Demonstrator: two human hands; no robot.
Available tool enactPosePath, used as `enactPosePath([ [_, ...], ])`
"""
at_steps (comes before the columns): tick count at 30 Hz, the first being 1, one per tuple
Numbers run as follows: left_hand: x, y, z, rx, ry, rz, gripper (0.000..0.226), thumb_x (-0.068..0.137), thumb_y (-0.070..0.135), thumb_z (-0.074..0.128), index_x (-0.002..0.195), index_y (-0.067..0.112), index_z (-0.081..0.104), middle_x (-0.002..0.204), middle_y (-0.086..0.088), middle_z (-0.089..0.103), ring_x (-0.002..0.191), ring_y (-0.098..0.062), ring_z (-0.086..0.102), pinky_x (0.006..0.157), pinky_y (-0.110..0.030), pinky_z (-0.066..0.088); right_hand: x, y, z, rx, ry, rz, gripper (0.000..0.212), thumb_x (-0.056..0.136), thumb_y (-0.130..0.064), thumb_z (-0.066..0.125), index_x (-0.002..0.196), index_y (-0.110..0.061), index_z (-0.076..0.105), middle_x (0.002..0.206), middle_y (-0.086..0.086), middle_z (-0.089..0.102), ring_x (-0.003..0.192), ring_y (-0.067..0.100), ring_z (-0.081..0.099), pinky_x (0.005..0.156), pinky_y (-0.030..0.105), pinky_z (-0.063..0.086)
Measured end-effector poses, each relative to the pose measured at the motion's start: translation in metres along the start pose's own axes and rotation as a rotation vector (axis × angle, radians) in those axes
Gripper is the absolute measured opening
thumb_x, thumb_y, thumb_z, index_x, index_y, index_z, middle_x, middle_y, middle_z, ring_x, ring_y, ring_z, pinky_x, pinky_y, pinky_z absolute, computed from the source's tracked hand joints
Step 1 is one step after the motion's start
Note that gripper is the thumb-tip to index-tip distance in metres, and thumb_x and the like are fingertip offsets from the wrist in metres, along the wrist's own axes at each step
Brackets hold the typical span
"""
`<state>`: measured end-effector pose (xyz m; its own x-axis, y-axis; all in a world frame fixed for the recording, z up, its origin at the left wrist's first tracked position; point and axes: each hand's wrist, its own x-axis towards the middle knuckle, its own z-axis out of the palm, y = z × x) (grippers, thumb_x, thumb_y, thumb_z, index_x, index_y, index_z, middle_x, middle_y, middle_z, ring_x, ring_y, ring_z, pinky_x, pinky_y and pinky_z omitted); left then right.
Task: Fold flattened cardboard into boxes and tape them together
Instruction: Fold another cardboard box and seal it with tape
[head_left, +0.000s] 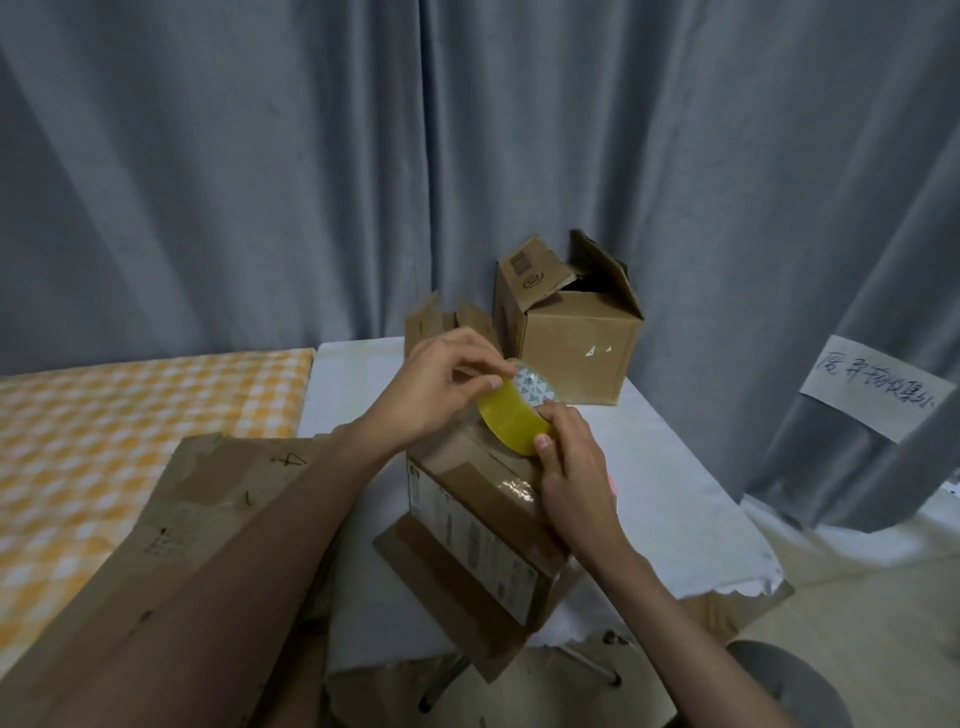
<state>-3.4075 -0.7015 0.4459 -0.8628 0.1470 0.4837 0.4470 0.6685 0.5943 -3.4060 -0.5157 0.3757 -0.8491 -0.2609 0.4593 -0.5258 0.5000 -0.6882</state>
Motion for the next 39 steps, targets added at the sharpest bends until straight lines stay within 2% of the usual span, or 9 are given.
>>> enactPosePath([
  [8, -0.001, 0.004, 0.003, 0.061, 0.072, 0.141, 0.016, 0.076, 0.013, 0.082, 0.092, 0.014, 0.079, 0.095, 0.005, 0.067, 0.090, -0.007, 0.064, 0.081, -0.025, 0.056, 0.000, -0.001, -0.001, 0.037, -0.003, 0.001, 0.020, 0.101, -0.001, 0.048, 0.116, -0.007, 0.059, 0.112, -0.002, 0.052, 0.105, 0.010, 0.043, 0.082, 0.019, 0.028],
  [12, -0.001, 0.006, 0.008, 0.087, 0.140, 0.154, 0.010, 0.079, 0.011, 0.080, 0.088, 0.012, 0.078, 0.090, 0.005, 0.069, 0.084, -0.005, 0.065, 0.079, -0.023, 0.056, 0.000, -0.003, -0.001, 0.056, -0.005, 0.029, 0.017, 0.102, -0.009, 0.049, 0.116, -0.014, 0.057, 0.111, -0.006, 0.052, 0.103, 0.008, 0.043, 0.080, 0.006, 0.028],
  [15, 0.000, 0.009, 0.006, 0.058, 0.197, 0.048, 0.004, 0.085, 0.013, 0.074, 0.087, 0.016, 0.074, 0.087, 0.009, 0.070, 0.084, -0.002, 0.064, 0.078, -0.017, 0.051, -0.001, -0.002, 0.001, 0.091, 0.046, 0.073, 0.007, 0.104, -0.021, 0.049, 0.109, -0.025, 0.049, 0.104, -0.008, 0.049, 0.098, 0.010, 0.046, 0.078, 0.007, 0.033],
  [21, 0.010, 0.016, -0.007, -0.107, 0.162, -0.217, 0.002, 0.093, 0.012, 0.064, 0.093, 0.014, 0.066, 0.084, 0.004, 0.067, 0.075, -0.004, 0.064, 0.072, -0.014, 0.051, 0.000, -0.003, -0.001, 0.301, 0.179, 0.188, 0.030, 0.096, -0.056, 0.047, 0.099, -0.027, 0.052, 0.095, 0.001, 0.056, 0.093, 0.022, 0.055, 0.081, 0.050, 0.049],
  [25, 0.020, 0.016, -0.015, -0.259, 0.071, -0.320, 0.008, 0.096, 0.005, 0.058, 0.101, 0.000, 0.061, 0.085, -0.007, 0.062, 0.072, -0.015, 0.063, 0.075, -0.028, 0.054, -0.003, -0.002, -0.003, 0.337, 0.101, 0.223, 0.047, 0.071, -0.073, 0.063, 0.094, -0.035, 0.049, 0.097, -0.005, 0.055, 0.091, 0.016, 0.057, 0.073, 0.045, 0.053],
  [27, 0.024, 0.011, -0.020, -0.285, 0.039, -0.337, 0.007, 0.095, 0.001, 0.059, 0.101, 0.000, 0.060, 0.085, -0.009, 0.060, 0.075, -0.019, 0.061, 0.077, -0.031, 0.054, -0.001, 0.000, -0.002, 0.244, 0.053, 0.202, 0.053, 0.066, -0.066, 0.075, 0.097, -0.032, 0.049, 0.098, -0.009, 0.051, 0.093, 0.013, 0.053, 0.072, 0.039, 0.051],
  [31, 0.026, -0.004, -0.027, -0.271, 0.081, -0.388, 0.008, 0.090, -0.001, 0.065, 0.091, 0.007, 0.063, 0.076, -0.004, 0.061, 0.071, -0.019, 0.062, 0.081, -0.038, 0.055, 0.006, 0.005, 0.001, 0.172, 0.026, 0.161, 0.041, 0.078, -0.019, 0.082, 0.104, -0.018, 0.049, 0.102, 0.001, 0.057, 0.098, 0.020, 0.057, 0.079, 0.041, 0.052],
  [36, 0.023, -0.021, -0.030, -0.272, 0.118, -0.477, 0.008, 0.089, -0.002, 0.066, 0.087, 0.005, 0.068, 0.072, -0.006, 0.067, 0.061, -0.012, 0.064, 0.062, -0.022, 0.055, 0.005, 0.010, 0.002, 0.327, 0.064, 0.145, 0.037, 0.084, -0.018, 0.078, 0.111, -0.017, 0.054, 0.103, -0.002, 0.066, 0.098, 0.012, 0.065, 0.080, 0.036, 0.057],
  [39, 0.019, -0.026, -0.022, -0.359, 0.101, -0.549, 0.005, 0.090, -0.003, 0.065, 0.091, 0.001, 0.067, 0.072, -0.008, 0.067, 0.065, -0.016, 0.067, 0.067, -0.027, 0.060, 0.003, 0.012, -0.001, 0.465, 0.128, 0.137, 0.033, 0.085, -0.018, 0.078, 0.113, -0.020, 0.059, 0.101, -0.004, 0.067, 0.094, 0.011, 0.067, 0.078, 0.025, 0.055],
])
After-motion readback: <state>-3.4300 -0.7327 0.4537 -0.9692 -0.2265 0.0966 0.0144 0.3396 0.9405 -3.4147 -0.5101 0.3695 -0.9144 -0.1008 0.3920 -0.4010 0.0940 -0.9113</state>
